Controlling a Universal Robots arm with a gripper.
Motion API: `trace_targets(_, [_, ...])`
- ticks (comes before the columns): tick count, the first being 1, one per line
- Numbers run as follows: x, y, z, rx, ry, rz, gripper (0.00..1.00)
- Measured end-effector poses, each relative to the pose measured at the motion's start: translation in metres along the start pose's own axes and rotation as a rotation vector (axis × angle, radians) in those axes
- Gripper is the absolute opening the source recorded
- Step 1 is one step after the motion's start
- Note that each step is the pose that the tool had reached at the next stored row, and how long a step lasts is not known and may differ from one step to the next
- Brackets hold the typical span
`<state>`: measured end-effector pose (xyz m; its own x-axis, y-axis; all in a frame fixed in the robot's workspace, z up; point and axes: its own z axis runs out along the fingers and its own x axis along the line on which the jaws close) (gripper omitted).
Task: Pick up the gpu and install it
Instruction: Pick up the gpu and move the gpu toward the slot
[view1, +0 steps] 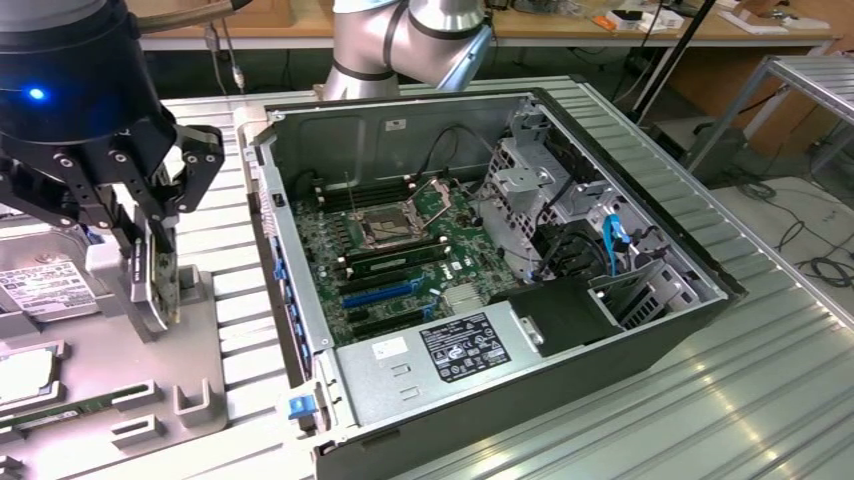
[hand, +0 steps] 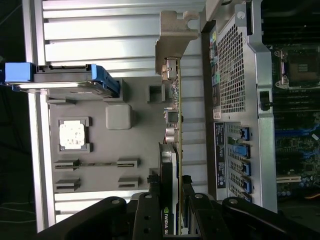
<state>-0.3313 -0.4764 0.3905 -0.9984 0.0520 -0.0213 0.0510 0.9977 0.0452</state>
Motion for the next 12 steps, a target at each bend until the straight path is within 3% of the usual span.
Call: trace_targets(12, [-0.0053, 0.0004, -0.0027, 0.0011, 0.0158, 0.005, 0.27])
